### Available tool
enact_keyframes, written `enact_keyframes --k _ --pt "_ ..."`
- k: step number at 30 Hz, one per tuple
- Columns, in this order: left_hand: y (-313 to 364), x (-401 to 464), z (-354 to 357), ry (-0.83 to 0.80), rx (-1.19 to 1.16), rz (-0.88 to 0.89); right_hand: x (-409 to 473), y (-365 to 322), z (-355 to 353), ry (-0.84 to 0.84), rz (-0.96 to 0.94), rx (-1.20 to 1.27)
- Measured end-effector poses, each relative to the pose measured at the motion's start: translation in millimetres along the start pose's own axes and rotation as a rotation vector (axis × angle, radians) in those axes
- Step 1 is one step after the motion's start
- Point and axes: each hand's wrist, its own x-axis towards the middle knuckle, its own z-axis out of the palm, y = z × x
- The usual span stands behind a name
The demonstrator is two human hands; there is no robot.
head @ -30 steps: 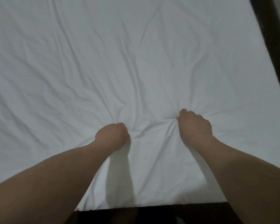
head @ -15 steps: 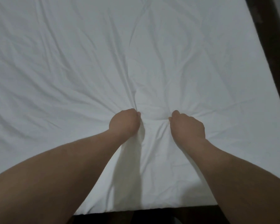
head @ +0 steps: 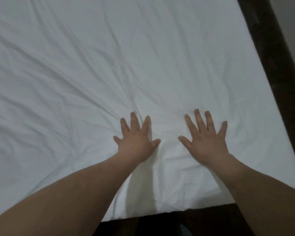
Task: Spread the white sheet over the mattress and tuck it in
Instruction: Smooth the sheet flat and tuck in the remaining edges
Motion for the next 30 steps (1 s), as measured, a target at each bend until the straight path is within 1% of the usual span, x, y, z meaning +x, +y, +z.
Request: enact_keyframes --k 3,6,8,11,13,15,17,18,20,26,28,30 --pt "4 -6 5 0.026 -0.005 0.003 -3 23 4 -0.016 0.069 0.012" --pt "10 -13 11 0.024 0.041 0.030 -16 51 7 -0.026 0.147 0.023" --pt "10 -20 12 0.005 0.067 0.043 -22 69 7 -0.063 0.190 0.033" --pt "10 -35 18 -0.017 0.101 0.077 -27 71 -1 -0.103 0.257 0.088" --pt "13 -47 28 -0.027 0.127 0.088 -34 52 -6 -0.036 0.241 0.112" --pt "21 -56 40 -0.030 0.142 0.084 -49 33 1 0.027 0.160 0.107" --pt "35 -63 51 -0.048 0.154 0.073 -66 29 20 -0.027 0.123 0.106" --pt "42 -67 57 -0.065 0.156 0.073 -77 33 31 -0.051 0.144 0.108" --pt "52 -71 64 -0.082 0.162 0.086 -91 50 45 -0.043 0.203 0.123" --pt "75 -82 78 -0.087 0.356 0.267 -131 113 68 -0.007 0.468 0.217" --pt "86 -88 83 -0.121 0.451 0.384 -152 139 77 -0.035 0.574 0.282" --pt "99 -90 87 -0.177 0.569 0.585 -171 164 82 -0.094 0.642 0.344"
